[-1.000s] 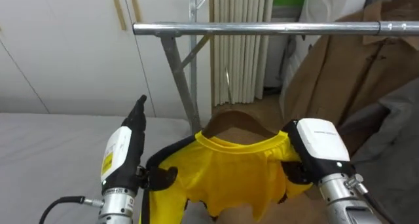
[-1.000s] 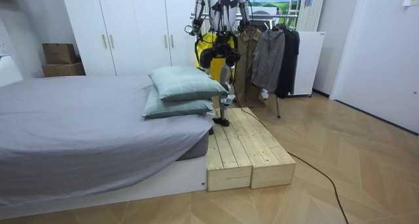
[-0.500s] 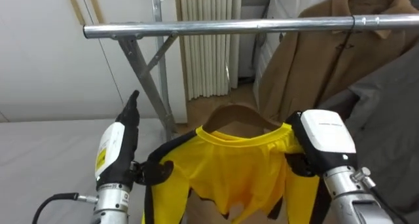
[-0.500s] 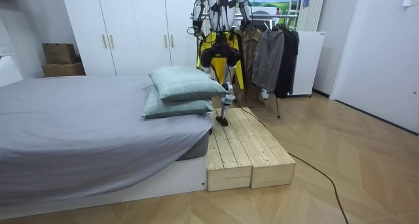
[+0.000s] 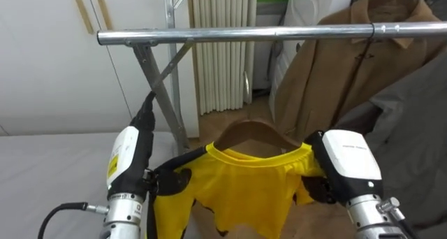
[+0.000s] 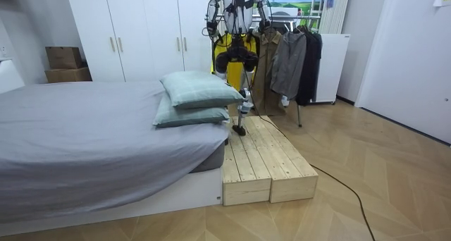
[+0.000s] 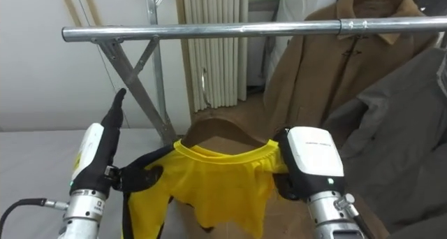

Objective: Hang clothes

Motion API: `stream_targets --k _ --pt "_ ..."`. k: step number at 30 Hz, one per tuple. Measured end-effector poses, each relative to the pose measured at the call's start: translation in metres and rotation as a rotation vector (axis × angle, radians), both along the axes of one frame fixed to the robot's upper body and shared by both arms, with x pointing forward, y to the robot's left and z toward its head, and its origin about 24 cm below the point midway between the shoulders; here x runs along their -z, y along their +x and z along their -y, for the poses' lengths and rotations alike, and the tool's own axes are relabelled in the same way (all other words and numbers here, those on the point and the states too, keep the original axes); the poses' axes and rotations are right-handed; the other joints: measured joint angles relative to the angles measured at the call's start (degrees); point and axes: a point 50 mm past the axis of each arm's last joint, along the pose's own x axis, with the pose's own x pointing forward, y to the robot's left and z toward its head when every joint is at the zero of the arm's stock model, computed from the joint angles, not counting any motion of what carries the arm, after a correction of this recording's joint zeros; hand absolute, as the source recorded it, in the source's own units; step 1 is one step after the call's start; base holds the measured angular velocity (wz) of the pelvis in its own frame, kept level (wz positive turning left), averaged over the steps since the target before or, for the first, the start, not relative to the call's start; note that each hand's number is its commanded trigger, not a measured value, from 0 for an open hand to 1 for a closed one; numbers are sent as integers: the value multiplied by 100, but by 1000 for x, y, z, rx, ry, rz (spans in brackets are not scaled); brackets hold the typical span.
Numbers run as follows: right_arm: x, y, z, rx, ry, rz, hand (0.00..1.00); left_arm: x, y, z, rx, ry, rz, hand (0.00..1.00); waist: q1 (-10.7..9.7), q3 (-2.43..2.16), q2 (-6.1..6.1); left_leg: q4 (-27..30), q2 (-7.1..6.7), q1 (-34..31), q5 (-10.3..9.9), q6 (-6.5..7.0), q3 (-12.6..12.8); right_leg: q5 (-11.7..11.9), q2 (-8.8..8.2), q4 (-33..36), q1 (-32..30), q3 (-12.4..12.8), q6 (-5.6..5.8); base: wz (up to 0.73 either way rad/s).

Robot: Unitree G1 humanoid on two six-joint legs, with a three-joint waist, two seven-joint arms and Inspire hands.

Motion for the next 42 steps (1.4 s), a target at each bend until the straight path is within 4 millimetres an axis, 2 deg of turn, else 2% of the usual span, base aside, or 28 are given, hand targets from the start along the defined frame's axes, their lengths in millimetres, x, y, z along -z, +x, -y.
stream_targets --k 2,7,10,15,21,28,35,38,42 --pt "0 0 0 3 2 10 100 5 -4 -1 -5 -1 -19 0 -6 -21 32 0 5 19 0 0 -9 12 19 4 8 41 -8 -11" --pt "-1 0 1 6 2 19 100 6 -5 -1 -1 0 -31 0 -10 -33 79 1 17 40 0 0 -20 20 32 7 45 46 -21 -1" --pt "-1 0 0 6 2 19 100 6 -5 -1 0 1 -32 0 -7 -33 92 -2 16 61 0 0 -20 22 34 13 47 51 -22 0" --pt "-1 0 0 6 2 19 100 6 -5 -1 5 2 -36 0 -5 -33 91 -3 14 44 0 0 -18 3 39 6 47 67 38 0" --pt "-1 0 0 7 -16 34 100 7 -5 1 20 2 -46 0 5 -31 88 -12 12 93 0 0 -20 37 41 0 91 84 -2 0" --pt "-2 -1 0 -1 -19 43 100 8 -5 2 35 3 -58 0 29 -16 62 -26 6 153 0 0 -17 8 54 -2 132 132 53 -3" --pt "-2 -1 -1 -9 1 47 100 8 -5 4 37 -8 -59 0 37 -12 55 -27 7 167 0 0 -18 32 57 6 136 136 17 0" --pt "-4 1 0 1 47 48 100 8 -5 4 38 -10 -60 0 50 6 19 -27 7 153 0 0 -13 5 62 15 122 136 60 0" --pt "-5 1 2 8 61 47 100 9 -6 4 38 -10 -64 0 61 15 -49 -25 10 145 0 0 -12 3 62 16 117 135 62 0"
